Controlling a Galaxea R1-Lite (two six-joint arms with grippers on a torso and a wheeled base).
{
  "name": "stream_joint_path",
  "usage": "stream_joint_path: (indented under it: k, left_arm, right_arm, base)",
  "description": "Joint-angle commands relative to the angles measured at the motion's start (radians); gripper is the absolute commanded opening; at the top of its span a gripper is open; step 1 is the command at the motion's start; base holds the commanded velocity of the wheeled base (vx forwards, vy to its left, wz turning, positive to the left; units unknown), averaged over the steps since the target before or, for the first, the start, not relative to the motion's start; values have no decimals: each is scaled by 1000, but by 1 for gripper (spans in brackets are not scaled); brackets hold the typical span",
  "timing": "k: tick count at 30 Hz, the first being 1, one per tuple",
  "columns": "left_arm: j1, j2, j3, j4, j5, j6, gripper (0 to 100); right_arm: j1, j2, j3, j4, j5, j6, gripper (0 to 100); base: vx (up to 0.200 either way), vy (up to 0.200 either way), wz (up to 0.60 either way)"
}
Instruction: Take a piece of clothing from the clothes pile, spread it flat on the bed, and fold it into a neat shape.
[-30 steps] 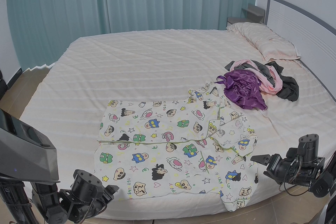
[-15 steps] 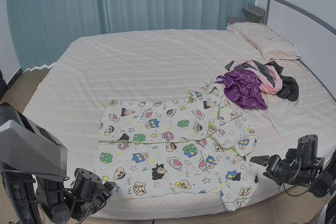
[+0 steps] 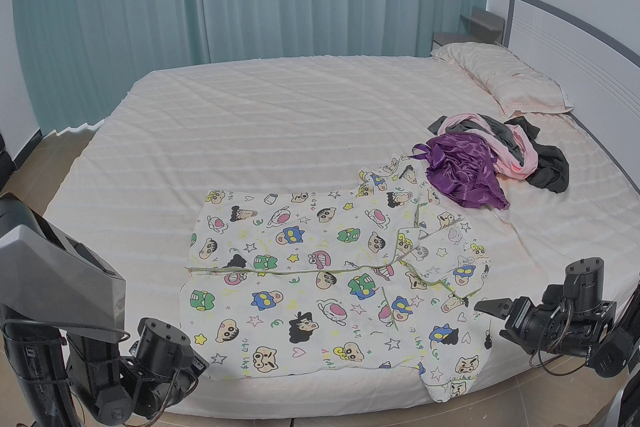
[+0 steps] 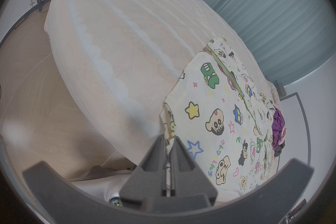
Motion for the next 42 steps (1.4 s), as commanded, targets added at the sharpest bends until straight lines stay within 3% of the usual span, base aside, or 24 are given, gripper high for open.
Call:
stream_joint_path:
  k: [1,8,12,16,17,19,24,36,37,42]
  left_arm:
    - [6,-21,16,-3,5,4,0]
    - [61,-110,7,-66,2,127,0]
    - [88,-114,-5,-72,-1,171,0]
    - [108,-96,-4,-76,-9,168,0]
    - [108,-96,-4,-76,-9,168,0]
    - [129,-107,-2,-86,-26,168,0]
    - [143,-111,1,-91,-76,166,0]
    - [152,-111,-1,-91,-83,166,0]
    - [152,-111,-1,-91,-83,166,0]
    - [152,-114,-2,-91,-83,166,0]
  right_arm:
    - [0,11,1,0,-1,-1,100]
    - [1,52,-59,0,-7,-10,100]
    - [-7,98,-90,8,-9,-64,100]
    - [-51,221,-108,-1,-16,-253,100]
    - [-51,221,-108,-1,-16,-253,100]
    - [-82,275,-138,-12,-13,-331,100]
    - [-89,324,-179,-13,-4,-349,100]
    - [-82,373,-234,-3,37,-389,100]
    - [-82,381,-237,-6,37,-389,0]
    - [-106,387,-286,-13,36,-389,0]
  base:
    - [0,0,0]
    - [0,0,0]
    - [0,0,0]
    - [0,0,0]
    - [0,0,0]
    - [0,0,0]
    - [0,0,0]
    - [0,0,0]
    - [0,0,0]
    - [0,0,0]
